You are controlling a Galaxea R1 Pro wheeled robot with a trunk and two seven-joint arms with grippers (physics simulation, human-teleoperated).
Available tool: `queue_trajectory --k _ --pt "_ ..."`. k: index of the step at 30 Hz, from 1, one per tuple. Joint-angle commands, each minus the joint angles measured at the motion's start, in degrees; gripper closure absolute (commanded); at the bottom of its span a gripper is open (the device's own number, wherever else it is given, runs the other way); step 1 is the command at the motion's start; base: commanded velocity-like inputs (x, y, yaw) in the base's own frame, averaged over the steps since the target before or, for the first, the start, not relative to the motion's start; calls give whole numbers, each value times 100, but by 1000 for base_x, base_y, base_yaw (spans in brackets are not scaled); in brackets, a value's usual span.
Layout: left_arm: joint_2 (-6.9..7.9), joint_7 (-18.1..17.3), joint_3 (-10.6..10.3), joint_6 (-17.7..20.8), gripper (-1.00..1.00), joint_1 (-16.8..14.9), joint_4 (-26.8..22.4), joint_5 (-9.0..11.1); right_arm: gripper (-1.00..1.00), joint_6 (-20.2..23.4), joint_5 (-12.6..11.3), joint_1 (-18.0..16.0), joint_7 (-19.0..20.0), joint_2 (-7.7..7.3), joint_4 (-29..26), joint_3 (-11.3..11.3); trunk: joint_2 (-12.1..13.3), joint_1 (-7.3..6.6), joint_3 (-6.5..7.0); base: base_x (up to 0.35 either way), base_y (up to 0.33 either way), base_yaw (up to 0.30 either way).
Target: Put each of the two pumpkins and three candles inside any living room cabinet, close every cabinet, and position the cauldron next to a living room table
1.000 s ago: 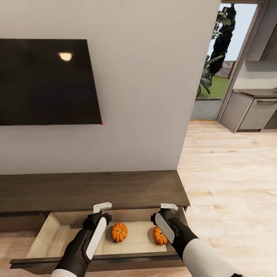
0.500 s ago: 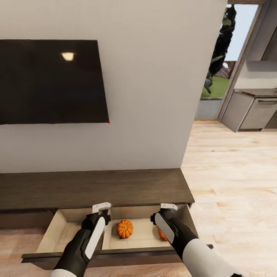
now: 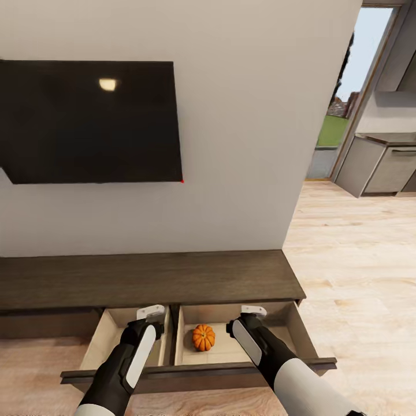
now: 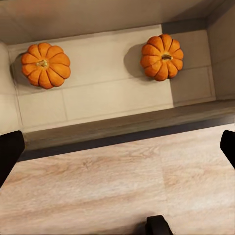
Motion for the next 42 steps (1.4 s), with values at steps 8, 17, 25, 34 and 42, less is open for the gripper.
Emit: queue_trajectory --k 8,17,25,34,42 --pt "-42 41 -43 8 -100 4 -323 -6 -100 -11 -2 0 0 -16 0 0 0 0 0 -45 96 0" --pt "-46 53 -59 37 -100 8 -504 -7 -100 -21 4 0 -7 -13 0 2 -281 154 -126 -1 3 0" --pt "-45 53 -43 73 -100 8 -516 -3 -100 -22 5 0 -8 -16 0 1 -602 329 -269 -108 0 0" --pt "-35 44 -75 147 -100 9 -602 -8 -100 -18 3 0 -4 -10 0 4 -722 395 -323 -79 0 0" --pt "-30 29 -70 278 -100 8 -670 -10 -100 -15 5 0 -6 -8 5 1 -401 220 -180 -2 0 0"
